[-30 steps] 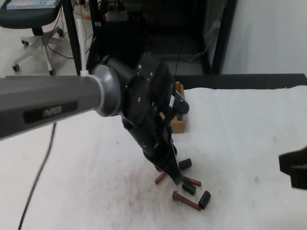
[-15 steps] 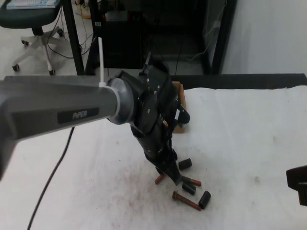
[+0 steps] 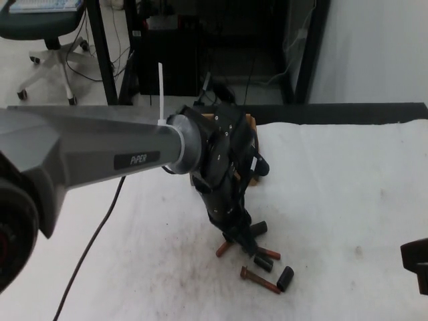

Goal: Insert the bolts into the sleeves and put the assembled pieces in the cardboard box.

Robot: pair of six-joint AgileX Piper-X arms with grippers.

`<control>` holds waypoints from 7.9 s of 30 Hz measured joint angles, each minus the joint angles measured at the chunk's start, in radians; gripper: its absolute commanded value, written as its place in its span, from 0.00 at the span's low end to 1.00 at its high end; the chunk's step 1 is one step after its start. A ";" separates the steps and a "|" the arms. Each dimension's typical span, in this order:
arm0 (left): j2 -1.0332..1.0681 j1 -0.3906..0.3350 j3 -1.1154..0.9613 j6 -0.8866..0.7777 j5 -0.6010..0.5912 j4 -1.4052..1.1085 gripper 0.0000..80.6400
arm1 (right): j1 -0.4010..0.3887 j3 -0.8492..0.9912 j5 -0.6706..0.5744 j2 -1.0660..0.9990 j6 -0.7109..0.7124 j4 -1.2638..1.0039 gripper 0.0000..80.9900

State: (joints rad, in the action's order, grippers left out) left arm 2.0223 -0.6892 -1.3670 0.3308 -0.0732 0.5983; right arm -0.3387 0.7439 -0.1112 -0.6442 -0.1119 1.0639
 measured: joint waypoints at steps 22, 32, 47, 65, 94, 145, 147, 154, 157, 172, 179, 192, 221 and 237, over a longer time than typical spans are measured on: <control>0.018 0.002 -0.013 -0.062 -0.035 0.053 0.00 | 0.000 0.000 0.007 0.003 0.006 -0.023 0.01; -0.017 0.002 -0.008 -0.081 -0.016 0.058 0.00 | 0.000 0.000 0.007 0.003 0.023 -0.023 0.01; -0.438 0.059 0.045 -0.265 -0.041 0.132 0.00 | 0.000 0.000 -0.121 -0.223 0.178 -0.302 0.00; -1.316 0.070 0.808 -0.308 -0.062 -0.181 0.00 | -0.088 0.102 -0.283 -0.785 0.261 -0.503 0.36; -1.397 0.070 0.910 -0.178 -0.057 -0.240 0.00 | -0.208 0.291 0.030 -1.105 0.608 -0.417 0.34; -1.369 0.072 0.935 -0.487 -0.020 -0.910 0.00 | -0.147 0.347 -0.045 -0.817 0.187 -0.446 0.01; -1.333 0.072 0.935 -0.551 -0.087 -1.015 0.00 | -0.109 0.293 -0.179 -0.692 0.075 -0.535 0.01; -1.119 0.072 0.935 -0.642 -0.488 -1.292 0.00 | -0.181 0.007 -0.450 -0.448 -0.032 -0.861 0.01; -1.060 0.072 0.935 -0.644 -0.516 -1.349 0.00 | -0.250 -0.117 -0.478 -0.442 -0.017 -1.050 0.01; -1.030 0.072 0.935 -0.644 -0.515 -1.491 0.00 | -0.415 -0.247 -0.245 -0.596 0.013 -1.661 0.01; -1.030 0.072 0.935 -0.644 -0.440 -1.495 0.00 | -0.417 -0.247 -0.213 -0.596 -0.044 -1.759 0.01; -1.030 0.100 0.935 -0.644 -0.297 -1.495 0.00 | -0.417 -0.247 -0.224 -0.596 -0.071 -1.842 0.01; -1.022 0.100 0.935 -0.644 -0.404 -1.368 0.00 | -0.417 -0.247 -0.224 -0.596 -0.071 -1.818 0.01; -1.022 0.100 0.935 -0.644 -0.371 -1.368 0.00 | -0.417 -0.247 -0.235 -0.596 -0.071 -1.798 0.01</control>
State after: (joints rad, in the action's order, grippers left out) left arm 1.0008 -0.5888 -0.4324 -0.3131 -0.4438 -0.7698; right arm -0.7556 0.4969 -0.3465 -1.2403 -0.1830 -0.7339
